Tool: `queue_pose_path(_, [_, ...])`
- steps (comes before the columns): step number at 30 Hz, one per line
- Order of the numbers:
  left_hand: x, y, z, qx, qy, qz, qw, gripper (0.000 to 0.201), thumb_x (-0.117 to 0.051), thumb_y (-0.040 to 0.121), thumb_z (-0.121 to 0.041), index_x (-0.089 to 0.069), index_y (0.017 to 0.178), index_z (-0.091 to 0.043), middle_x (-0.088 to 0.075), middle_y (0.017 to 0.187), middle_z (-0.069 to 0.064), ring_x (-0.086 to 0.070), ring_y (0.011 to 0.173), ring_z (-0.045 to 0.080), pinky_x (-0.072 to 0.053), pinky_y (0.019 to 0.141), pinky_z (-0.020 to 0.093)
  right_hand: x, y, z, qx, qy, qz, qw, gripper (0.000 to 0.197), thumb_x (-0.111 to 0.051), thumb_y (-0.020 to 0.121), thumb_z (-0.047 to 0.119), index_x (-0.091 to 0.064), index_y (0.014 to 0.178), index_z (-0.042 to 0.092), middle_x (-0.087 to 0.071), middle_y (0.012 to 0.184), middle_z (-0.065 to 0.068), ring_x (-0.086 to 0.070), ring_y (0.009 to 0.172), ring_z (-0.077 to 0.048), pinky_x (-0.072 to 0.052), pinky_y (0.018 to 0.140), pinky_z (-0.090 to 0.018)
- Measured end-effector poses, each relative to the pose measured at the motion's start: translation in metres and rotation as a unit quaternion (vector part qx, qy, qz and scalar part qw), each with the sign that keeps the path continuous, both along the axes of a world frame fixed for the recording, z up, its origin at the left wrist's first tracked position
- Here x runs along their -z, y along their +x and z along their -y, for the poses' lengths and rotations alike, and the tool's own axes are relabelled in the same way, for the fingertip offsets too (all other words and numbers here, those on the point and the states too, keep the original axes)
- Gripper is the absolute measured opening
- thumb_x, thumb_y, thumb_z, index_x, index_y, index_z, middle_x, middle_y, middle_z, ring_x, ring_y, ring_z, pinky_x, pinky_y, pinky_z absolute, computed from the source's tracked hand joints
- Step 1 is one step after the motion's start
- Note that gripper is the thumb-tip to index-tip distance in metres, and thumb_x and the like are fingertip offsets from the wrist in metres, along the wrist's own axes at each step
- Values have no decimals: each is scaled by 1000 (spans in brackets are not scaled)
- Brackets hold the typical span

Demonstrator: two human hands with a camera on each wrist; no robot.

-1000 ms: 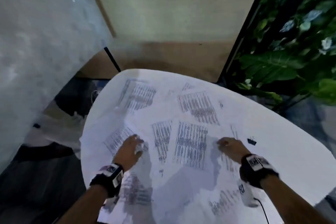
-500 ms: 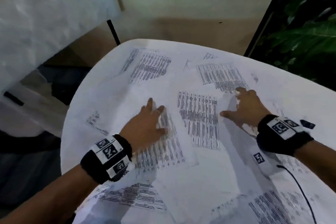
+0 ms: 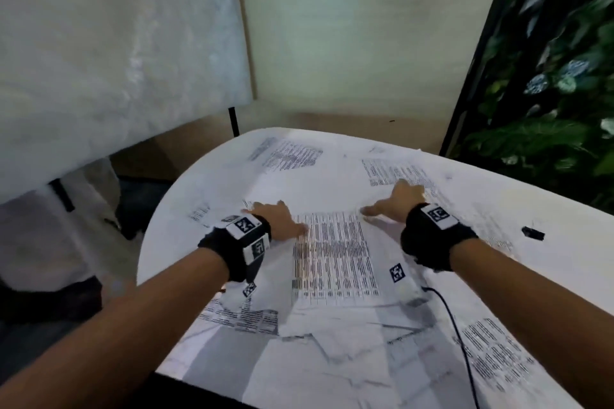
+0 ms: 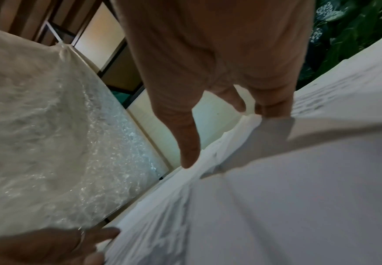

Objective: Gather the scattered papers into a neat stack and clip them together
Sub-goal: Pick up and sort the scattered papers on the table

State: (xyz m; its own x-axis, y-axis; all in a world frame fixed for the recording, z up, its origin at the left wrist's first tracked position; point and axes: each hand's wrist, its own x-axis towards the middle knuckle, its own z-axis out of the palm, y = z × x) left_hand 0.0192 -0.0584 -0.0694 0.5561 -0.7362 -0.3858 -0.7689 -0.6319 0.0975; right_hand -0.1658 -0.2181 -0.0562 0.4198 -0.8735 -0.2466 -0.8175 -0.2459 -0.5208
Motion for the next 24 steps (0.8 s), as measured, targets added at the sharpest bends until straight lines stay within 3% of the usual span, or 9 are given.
queue_pose_path(3, [-3, -10, 2, 4, -67, -45, 997, 74, -55, 90, -61, -55, 132, 1, -58, 138, 20, -55, 128, 37, -44, 105, 43, 5, 2, -12, 33, 36, 101, 994, 118, -87, 69, 23, -6, 153, 0, -37, 149, -24, -42, 136, -35, -38, 108, -35])
queue_pose_path(6, [-9, -6, -7, -55, -161, -85, 982, 77, -64, 91, -44, -32, 152, -10, -36, 157, 11, -42, 139, 28, -33, 110, 33, 21, -10, -10, 51, 41, 170, 983, 84, -92, 44, 26, -57, 116, 2, -68, 109, -12, -65, 107, -28, -55, 87, -34])
queue_pose_path(8, [-15, 8, -12, -137, -238, -139, 952, 72, -71, 89, -32, -37, 147, -7, -47, 146, 15, -54, 127, 32, -48, 95, 37, 21, -20, -10, 24, 50, 228, 972, 46, -90, 54, 14, -63, 90, 5, -67, 81, -5, -66, 82, -23, -53, 59, -22])
queue_pose_path(10, [-19, 22, -23, -206, -274, -209, 916, 48, -73, 88, -20, -53, 127, 0, -60, 117, 20, -65, 105, 35, -57, 80, 43, 19, -29, -10, 11, 54, 275, 960, 25, -79, 70, -4, -62, 87, 4, -60, 72, -4, -60, 66, -21, -43, 43, -16])
queue_pose_path(12, [-19, 30, -34, -246, -273, -275, 888, 25, -73, 87, -13, -60, 100, 5, -61, 93, 22, -67, 79, 35, -61, 73, 49, 22, -38, -2, 15, 82, 333, 939, 23, -71, 76, -10, -63, 96, -2, -63, 69, -6, -64, 60, -20, -45, 44, -14])
queue_pose_path(14, [-19, 30, -39, -269, -258, -291, 881, 20, -73, 87, -11, -62, 89, 6, -63, 76, 20, -62, 56, 27, -60, 53, 39, 22, -41, 4, 36, 97, 383, 918, 25, -67, 82, -10, -62, 105, -5, -67, 69, -6, -65, 56, -13, -47, 45, -12])
queue_pose_path(20, [-19, 16, -32, -163, -136, -233, 949, 28, -74, 85, -4, -57, 63, 1, -62, 44, 7, -57, 34, 13, -49, 39, 21, 25, -61, 31, 11, 37, 337, 941, 35, -77, 79, 5, -64, 111, 4, -69, 103, -12, -65, 91, -26, -52, 74, -30])
queue_pose_path(22, [-20, 14, -27, -138, -136, -207, 959, 21, -69, 88, -3, -57, 71, -3, -64, 49, 4, -60, 40, 11, -48, 37, 18, 19, -69, 38, -25, 45, 263, 964, 34, -81, 76, 9, -66, 106, 5, -71, 102, -14, -67, 94, -30, -54, 86, -39])
queue_pose_path(24, [-20, 20, -23, -144, -212, -231, 939, 7, -65, 90, -3, -60, 88, 2, -69, 75, 15, -66, 58, 19, -57, 46, 24, 19, -76, 42, -44, 56, 234, 970, 27, -81, 76, 10, -67, 99, 3, -72, 92, -10, -67, 86, -26, -55, 80, -36])
